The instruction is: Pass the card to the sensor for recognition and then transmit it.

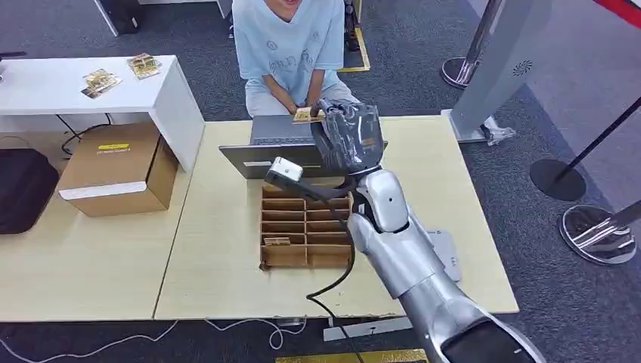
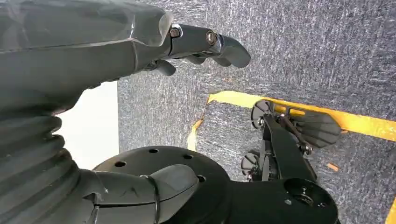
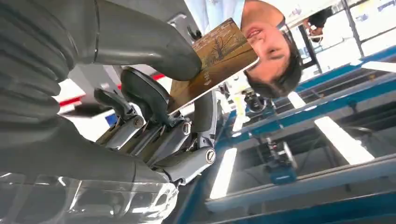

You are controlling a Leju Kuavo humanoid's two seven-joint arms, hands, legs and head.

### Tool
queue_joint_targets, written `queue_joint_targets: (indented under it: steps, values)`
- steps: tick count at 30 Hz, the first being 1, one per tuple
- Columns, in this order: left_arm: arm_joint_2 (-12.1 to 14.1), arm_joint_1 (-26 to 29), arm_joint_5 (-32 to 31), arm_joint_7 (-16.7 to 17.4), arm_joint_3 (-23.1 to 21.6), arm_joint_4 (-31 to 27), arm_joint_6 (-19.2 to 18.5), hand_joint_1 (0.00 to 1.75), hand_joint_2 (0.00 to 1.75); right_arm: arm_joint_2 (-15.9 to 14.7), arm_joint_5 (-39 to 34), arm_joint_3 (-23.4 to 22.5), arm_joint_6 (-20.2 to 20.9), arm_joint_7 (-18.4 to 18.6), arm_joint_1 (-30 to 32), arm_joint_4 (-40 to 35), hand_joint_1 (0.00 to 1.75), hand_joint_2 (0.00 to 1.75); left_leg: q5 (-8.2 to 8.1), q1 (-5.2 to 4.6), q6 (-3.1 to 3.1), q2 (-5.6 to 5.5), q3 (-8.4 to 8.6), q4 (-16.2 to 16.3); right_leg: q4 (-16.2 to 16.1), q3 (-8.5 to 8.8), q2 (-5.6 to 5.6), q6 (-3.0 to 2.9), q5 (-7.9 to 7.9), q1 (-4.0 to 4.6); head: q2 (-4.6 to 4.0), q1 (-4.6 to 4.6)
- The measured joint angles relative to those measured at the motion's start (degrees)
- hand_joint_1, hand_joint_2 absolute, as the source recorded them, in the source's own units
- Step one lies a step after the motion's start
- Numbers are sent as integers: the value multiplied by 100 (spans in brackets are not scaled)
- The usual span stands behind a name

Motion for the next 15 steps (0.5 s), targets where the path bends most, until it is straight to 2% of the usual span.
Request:
queue_joint_targets:
  steps: [15]
  values:
    - [35,-9,-17,0,0,0,0,0,175,166,41,57,536,396,-1025,1369,175,175,0,0,0,0,0,1,1,0,1,0,0,0,0,-2]
